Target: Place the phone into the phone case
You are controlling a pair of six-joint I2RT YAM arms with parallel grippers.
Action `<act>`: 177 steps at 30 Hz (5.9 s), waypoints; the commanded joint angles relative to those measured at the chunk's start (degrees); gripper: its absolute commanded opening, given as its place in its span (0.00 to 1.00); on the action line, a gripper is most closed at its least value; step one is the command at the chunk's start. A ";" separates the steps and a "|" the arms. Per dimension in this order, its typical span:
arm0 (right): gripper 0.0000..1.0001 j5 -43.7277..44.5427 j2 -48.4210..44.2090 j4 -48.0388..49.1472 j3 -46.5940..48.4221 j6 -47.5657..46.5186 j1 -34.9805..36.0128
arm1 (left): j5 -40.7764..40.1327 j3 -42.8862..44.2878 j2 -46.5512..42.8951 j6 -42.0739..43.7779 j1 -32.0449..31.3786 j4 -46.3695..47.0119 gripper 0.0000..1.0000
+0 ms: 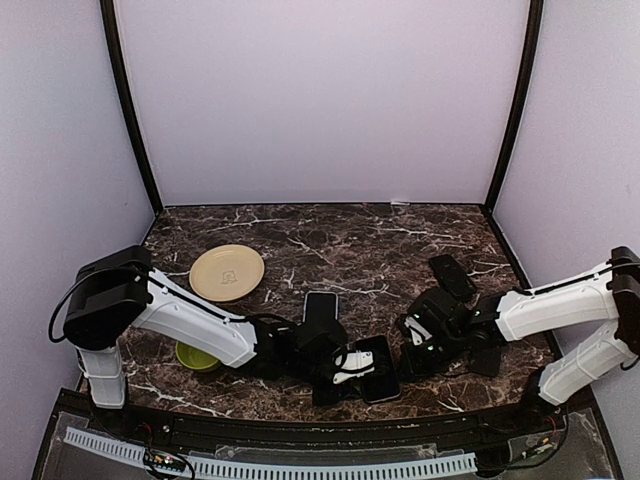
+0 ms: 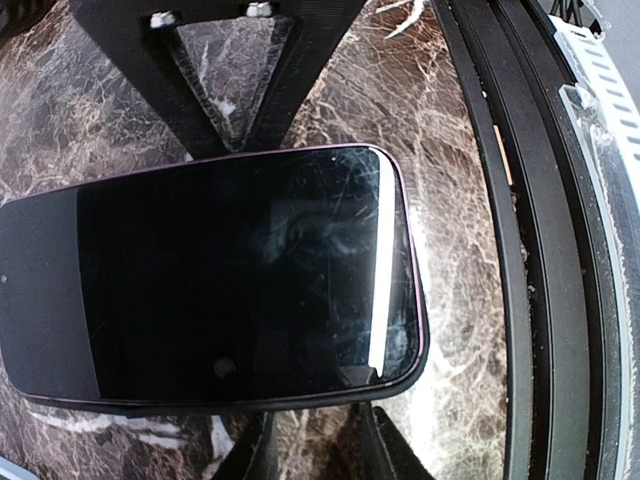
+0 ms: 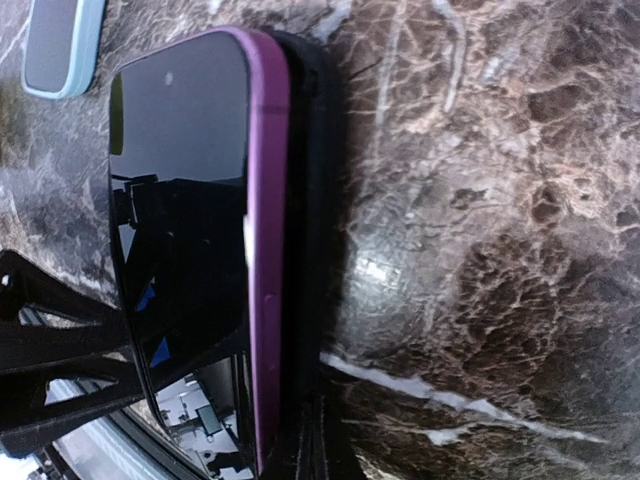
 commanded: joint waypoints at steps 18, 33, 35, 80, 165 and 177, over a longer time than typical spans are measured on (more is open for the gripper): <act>0.27 5.49 -3.11 -13.86 9.27 -6.37 0.63 | 0.02 -0.91 0.37 1.48 0.53 -2.58 0.29; 0.03 5.63 10.75 -5.59 3.87 -1.84 6.80 | 0.48 -0.86 0.19 0.90 1.26 -1.90 0.31; 0.02 8.93 12.39 -8.62 4.65 -2.02 7.63 | 0.51 -0.87 0.16 0.67 1.50 -1.80 0.31; 0.53 26.35 23.54 -17.70 24.43 0.95 16.52 | -9.30 -5.55 -19.87 -21.16 11.78 -9.92 0.65; 0.00 -18.72 -19.28 25.00 4.66 -34.61 2.77 | 27.53 -17.72 -28.55 -23.09 11.25 43.55 0.00; 0.00 -33.66 -16.00 28.38 10.73 -32.74 -9.89 | 16.06 -16.89 -24.12 -24.39 14.29 31.36 0.72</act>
